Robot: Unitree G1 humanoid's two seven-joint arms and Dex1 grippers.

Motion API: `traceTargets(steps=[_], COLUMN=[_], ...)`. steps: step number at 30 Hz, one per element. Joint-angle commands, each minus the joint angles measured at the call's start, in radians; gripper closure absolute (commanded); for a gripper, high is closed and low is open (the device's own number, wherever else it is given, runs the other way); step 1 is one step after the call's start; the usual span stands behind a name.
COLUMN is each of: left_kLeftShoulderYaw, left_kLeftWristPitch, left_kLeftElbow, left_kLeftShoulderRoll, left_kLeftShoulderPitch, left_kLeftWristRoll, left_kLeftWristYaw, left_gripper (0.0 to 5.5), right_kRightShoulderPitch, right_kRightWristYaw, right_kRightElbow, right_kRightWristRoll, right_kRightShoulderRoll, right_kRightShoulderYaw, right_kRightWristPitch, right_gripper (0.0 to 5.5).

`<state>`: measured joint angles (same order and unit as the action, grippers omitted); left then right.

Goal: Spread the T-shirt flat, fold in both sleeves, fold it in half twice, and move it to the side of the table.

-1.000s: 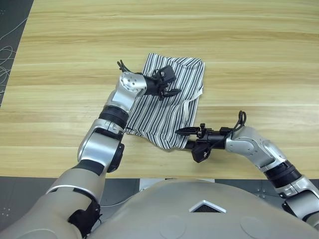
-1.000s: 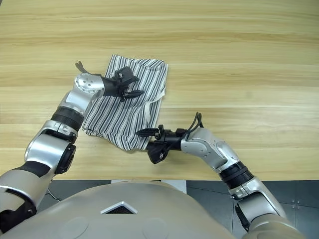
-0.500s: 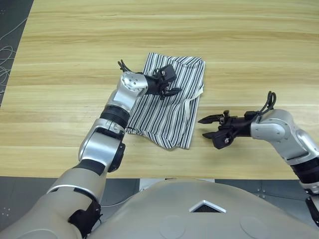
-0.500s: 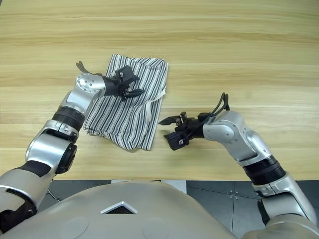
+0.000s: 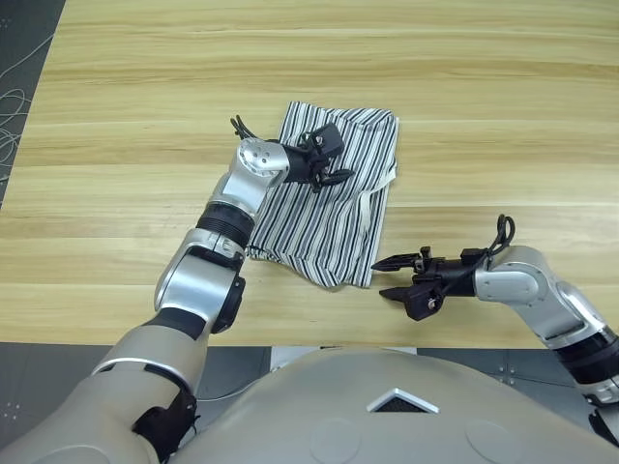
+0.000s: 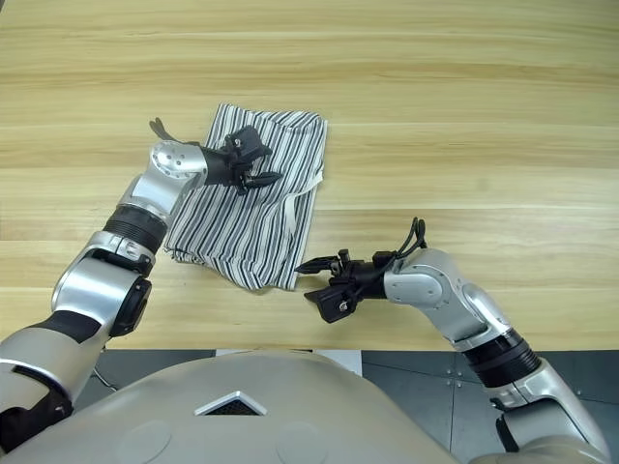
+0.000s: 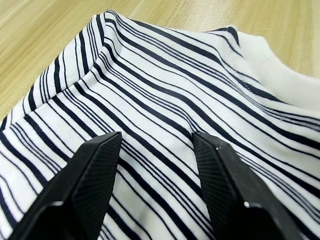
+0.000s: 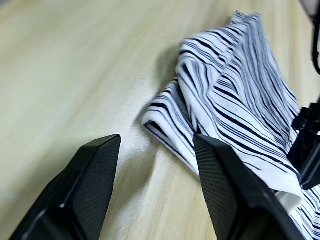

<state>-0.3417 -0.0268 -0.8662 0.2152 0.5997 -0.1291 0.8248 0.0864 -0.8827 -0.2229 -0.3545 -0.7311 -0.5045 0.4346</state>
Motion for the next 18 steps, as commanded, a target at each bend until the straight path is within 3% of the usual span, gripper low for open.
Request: traceTargets(steps=[1, 5, 8, 18], left_kLeftShoulderYaw=[-0.041, -0.042, -0.041, -0.041], left_kLeftWristPitch=[0.075, 0.074, 0.075, 0.073], left_kLeftElbow=[-0.066, -0.064, -0.061, -0.068], left_kLeftShoulderRoll=[0.004, 0.004, 0.006, -0.004], left_kLeftShoulderPitch=[-0.069, -0.067, -0.067, -0.062], left_kLeftWristRoll=[-0.057, -0.057, -0.056, -0.054], left_kLeftWristYaw=[-0.011, -0.008, -0.007, -0.008], left_gripper=[2.86, 2.82, 2.82, 2.82], right_kRightShoulderPitch=[-0.010, -0.009, 0.004, -0.054], right_kRightWristYaw=[0.082, 0.071, 0.001, 0.157], right_kRightElbow=[0.086, 0.115, 0.079, 0.129], right_kRightWristRoll=[-0.058, -0.057, 0.000, -0.165], right_kRightShoulderRoll=[0.077, 0.074, 0.036, 0.102], right_kRightShoulderYaw=[-0.042, -0.074, -0.090, -0.089], right_kRightWristPitch=[0.041, 0.059, 0.025, 0.016], right_gripper=[2.83, 2.25, 2.25, 2.25])
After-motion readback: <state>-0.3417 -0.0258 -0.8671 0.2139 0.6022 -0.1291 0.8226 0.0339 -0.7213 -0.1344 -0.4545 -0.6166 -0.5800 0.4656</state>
